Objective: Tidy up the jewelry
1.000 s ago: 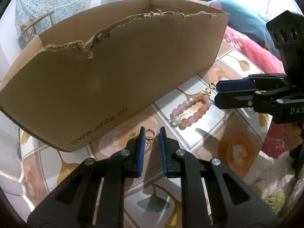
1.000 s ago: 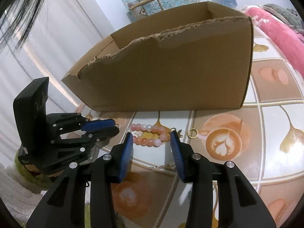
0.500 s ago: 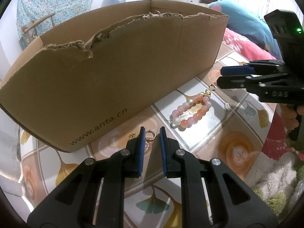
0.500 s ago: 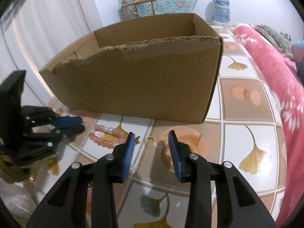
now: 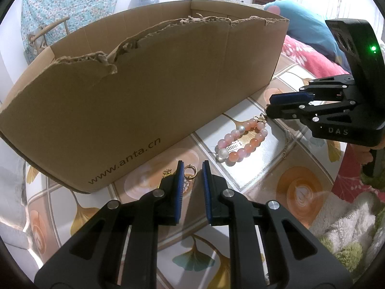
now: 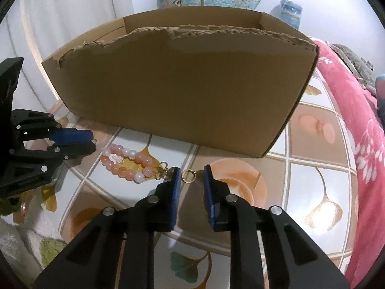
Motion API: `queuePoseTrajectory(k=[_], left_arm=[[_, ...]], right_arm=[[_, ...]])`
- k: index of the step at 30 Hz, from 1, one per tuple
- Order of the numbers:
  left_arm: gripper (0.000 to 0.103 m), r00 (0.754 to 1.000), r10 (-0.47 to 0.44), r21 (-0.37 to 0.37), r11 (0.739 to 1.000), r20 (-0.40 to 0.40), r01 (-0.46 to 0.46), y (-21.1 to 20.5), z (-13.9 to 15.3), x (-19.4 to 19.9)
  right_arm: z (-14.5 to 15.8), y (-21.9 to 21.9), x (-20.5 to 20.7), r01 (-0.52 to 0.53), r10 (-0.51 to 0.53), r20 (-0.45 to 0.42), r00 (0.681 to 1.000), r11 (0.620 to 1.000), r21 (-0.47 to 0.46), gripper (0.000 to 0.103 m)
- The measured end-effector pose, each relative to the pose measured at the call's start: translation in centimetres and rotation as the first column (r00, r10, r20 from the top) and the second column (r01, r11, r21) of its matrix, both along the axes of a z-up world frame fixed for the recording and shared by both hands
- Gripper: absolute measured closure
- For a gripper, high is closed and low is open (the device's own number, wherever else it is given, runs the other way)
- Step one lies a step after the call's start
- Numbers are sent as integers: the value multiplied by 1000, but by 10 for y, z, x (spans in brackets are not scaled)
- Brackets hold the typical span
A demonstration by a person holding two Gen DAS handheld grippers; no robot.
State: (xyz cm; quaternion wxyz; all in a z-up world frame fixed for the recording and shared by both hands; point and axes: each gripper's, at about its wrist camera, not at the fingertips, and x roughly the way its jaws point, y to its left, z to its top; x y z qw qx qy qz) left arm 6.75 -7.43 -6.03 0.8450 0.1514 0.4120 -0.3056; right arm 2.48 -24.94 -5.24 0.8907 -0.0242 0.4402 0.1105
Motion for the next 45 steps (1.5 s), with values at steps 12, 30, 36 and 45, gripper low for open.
queuePoseTrajectory(k=[12,30,36,45], left_arm=[[89,1000,-3,0,1000,1,3,0,0,0],[89,1000,10,3,1000,-8,-10,-1,2,1],[93,1000,8,6,1000,-6,-8,-1,1,0],[103,1000,4,18,1000,2,-4,-2,2,-4]], right_arm=[[0,-5,3,5,-4,-29,1000,999,48,92],[6,-14,-1,33,-33,-2,999,996,79,92],[9,-17,-5,34,-35,11,999,995,91,92],[14,-18,-8,36,-39,30,999,994,104,92]])
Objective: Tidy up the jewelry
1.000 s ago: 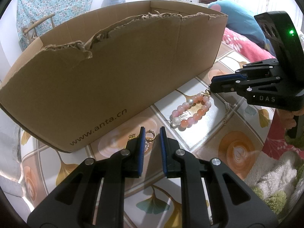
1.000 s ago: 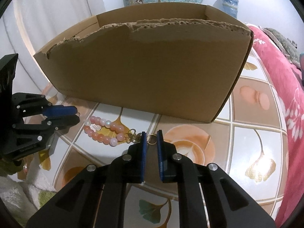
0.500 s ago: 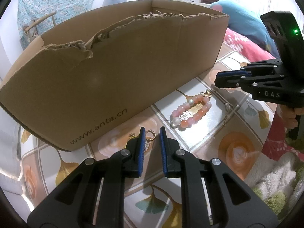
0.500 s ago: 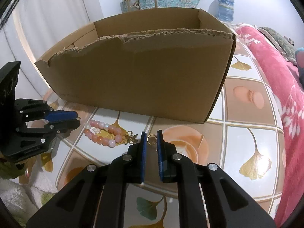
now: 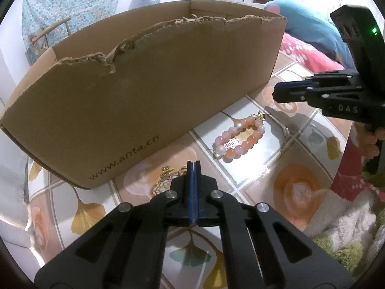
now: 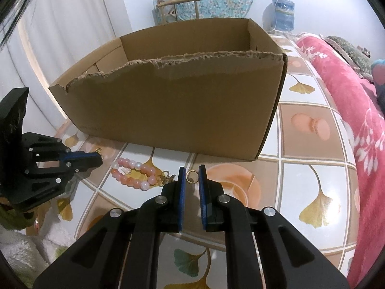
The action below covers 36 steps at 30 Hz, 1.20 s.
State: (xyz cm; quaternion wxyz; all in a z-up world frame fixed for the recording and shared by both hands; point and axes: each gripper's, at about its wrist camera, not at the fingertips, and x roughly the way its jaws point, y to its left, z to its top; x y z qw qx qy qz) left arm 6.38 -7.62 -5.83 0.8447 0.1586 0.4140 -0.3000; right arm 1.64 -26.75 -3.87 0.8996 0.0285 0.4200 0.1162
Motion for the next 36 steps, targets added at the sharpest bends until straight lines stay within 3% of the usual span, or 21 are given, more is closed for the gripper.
queuePoseTrajectory(k=[7,15,20,33,36], left_arm=[[99,1000,7,-1,1000,1,-7,-2,5,1],[95,997,43,-33,998,-70,-45,8,0,8],[84,994,47,-58,997,-95,-53,10,-1,14],[85,998,23,12,1000,-52,-22,-5,-4,12],[91,999,15,23,1000,-44,-14,-9,-4,10]], right_arm=[[3,2,-4,-8,8,12,1000,1000,8,92],[0,2,-3,-14,14,7,1000,1000,24,92],[-1,2,0,-15,15,5,1000,999,28,92],[-4,0,6,-12,12,1,1000,999,36,92],[-4,-1,6,-10,10,3,1000,999,38,92]])
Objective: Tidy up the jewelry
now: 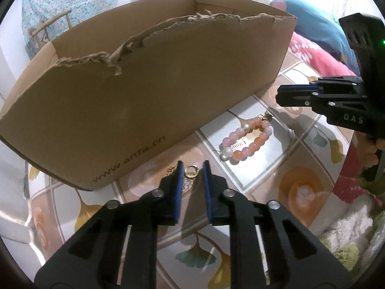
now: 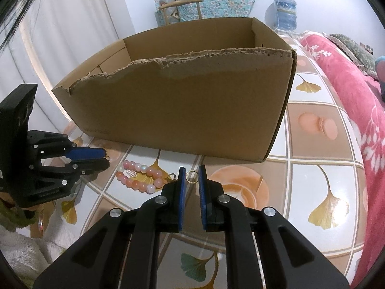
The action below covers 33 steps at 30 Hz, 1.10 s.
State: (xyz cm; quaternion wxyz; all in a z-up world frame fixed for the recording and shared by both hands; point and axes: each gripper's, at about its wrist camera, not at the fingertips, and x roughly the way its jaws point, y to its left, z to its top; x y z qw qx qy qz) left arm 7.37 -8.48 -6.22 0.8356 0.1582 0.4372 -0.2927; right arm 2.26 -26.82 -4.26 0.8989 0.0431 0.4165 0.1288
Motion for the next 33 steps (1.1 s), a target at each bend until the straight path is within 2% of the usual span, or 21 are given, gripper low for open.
queuePoseTrajectory(k=[12,16,21,24,27,30,32,33], left_arm=[[93,999,-10,27,1000,50,9,-13,-2,-10],[93,997,-7,11,1000,72,7,-12,11,-19],[93,992,-2,-63,998,129,10,-7,52,-32],[92,981,-8,-152,988,192,38,0,96,-35],[92,971,-25,-211,974,238,77,4,126,-26],[92,980,-33,-248,965,197,82,2,140,3],[92,991,-37,-245,967,131,69,-5,139,30],[92,995,-43,-223,973,91,62,-12,136,48]], right_arm=[[7,-3,-8,5,-5,23,1000,1000,-3,92],[15,-3,-14,5,-5,43,999,1000,-10,92],[41,-3,-23,-18,15,98,995,1000,22,92],[75,-4,-23,-76,63,175,983,995,69,92],[104,-4,-9,-148,124,235,964,985,90,92],[122,-4,20,-198,172,234,957,976,93,92],[128,-2,53,-219,201,177,963,972,88,92],[128,0,75,-238,226,120,967,967,89,92]])
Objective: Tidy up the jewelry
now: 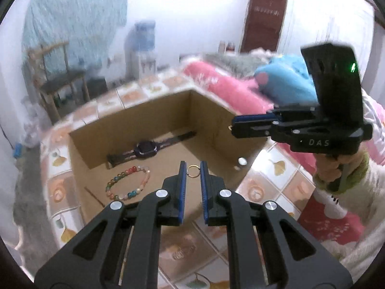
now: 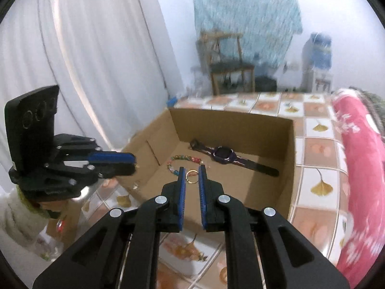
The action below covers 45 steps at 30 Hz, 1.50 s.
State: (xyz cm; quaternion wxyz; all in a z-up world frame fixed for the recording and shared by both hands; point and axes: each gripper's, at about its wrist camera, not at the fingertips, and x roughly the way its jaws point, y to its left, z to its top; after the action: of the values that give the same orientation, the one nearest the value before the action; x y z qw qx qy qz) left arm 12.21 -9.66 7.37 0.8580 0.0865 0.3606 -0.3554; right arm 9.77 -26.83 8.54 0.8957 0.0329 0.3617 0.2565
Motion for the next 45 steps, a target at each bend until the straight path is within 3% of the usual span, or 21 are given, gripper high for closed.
queuePoseTrajectory(k=[2,4,7,12,18,21,23,26,33,39,40,43,45], left_arm=[[92,998,9,53,999,-62,-6,-12,-8,31],[92,982,9,65,998,-188,3,-24,-22,67],[92,951,39,122,993,-308,-1,-39,-46,99],[92,898,106,154,987,-426,-43,-43,-73,131],[92,878,142,149,986,-458,-81,-37,-80,137],[87,887,143,154,985,-439,-83,-38,-77,138],[76,893,150,168,982,-425,-85,-38,-77,137],[68,896,162,186,978,-413,-92,-39,-75,137],[66,908,181,156,979,-377,-131,-31,-67,136],[63,949,186,80,982,-255,-171,-8,-25,110],[60,955,184,58,983,-233,-175,-3,-16,102],[46,972,167,-27,984,-167,-174,19,12,67],[37,978,175,-90,979,-110,-185,39,25,37]], right_arm=[[-6,3,35,-21,19,-95,995,1000,-12,92],[-22,4,69,-39,35,-229,973,999,-13,92],[-51,1,109,-32,16,-390,921,999,-36,92],[-79,-1,137,-11,-28,-483,875,997,-77,92],[-81,8,134,-27,-35,-445,895,991,-133,92],[-85,7,138,-28,-31,-440,897,992,-126,91],[-83,7,139,-23,-35,-431,902,991,-129,84],[-78,5,136,-14,-44,-411,911,990,-138,81],[-61,0,126,11,-61,-340,939,989,-147,81],[-23,-16,101,68,-92,-237,967,992,-108,79],[-14,-20,93,82,-101,-212,972,992,-94,75],[21,-35,51,118,-119,-90,989,993,-16,48],[38,-45,17,141,-141,0,990,990,18,38]])
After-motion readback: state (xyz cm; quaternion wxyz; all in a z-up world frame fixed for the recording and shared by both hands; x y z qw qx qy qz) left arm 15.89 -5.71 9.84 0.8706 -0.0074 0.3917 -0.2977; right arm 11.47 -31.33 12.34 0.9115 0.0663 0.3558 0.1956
